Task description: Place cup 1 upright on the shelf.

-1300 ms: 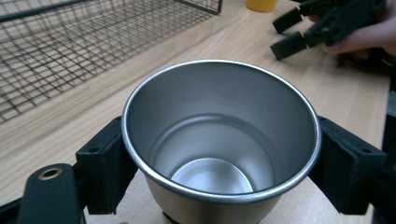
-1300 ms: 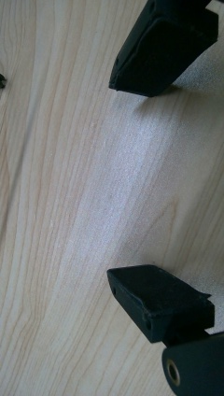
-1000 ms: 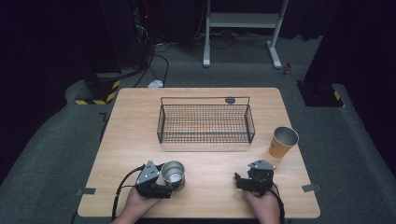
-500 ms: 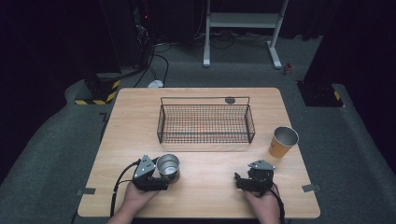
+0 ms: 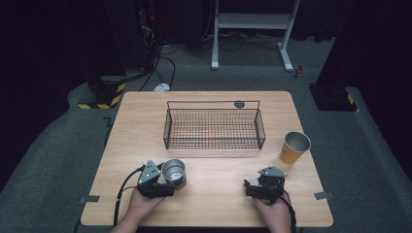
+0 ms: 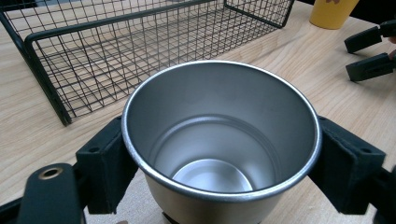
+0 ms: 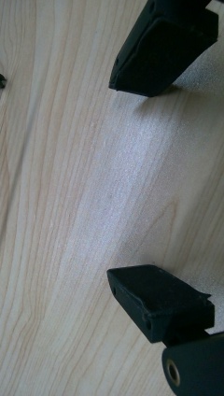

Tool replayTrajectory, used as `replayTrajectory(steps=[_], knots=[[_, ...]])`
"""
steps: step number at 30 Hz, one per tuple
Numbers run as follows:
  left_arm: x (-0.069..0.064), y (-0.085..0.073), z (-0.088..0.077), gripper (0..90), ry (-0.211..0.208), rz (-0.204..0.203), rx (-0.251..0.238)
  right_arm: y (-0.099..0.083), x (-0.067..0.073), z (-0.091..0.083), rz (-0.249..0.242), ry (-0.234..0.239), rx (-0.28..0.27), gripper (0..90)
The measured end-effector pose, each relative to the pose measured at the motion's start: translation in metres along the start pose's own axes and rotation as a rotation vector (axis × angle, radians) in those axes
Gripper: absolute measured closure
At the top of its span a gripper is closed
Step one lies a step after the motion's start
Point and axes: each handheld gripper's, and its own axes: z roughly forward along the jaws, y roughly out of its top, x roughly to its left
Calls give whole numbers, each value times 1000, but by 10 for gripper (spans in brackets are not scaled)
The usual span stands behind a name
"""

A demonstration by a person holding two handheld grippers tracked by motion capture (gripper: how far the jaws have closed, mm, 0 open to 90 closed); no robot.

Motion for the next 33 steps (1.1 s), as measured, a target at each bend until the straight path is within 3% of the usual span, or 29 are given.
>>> replayTrajectory(steps=[7,17,22,27,33], knots=[[-1,-2,0,149,-6,5,12,0,0,0,0,-1,0,89],[1,-8,2,108,2,-21,13,0,0,0,-2,0,0,89],[-1,-9,2,172,-6,-10,-8,0,0,0,-2,1,0,89],[-2,-9,1,181,10,7,-11,0,0,0,-2,1,0,89],[-2,-7,-2,186,5,-3,-31,0,0,0,-2,2,1,89]])
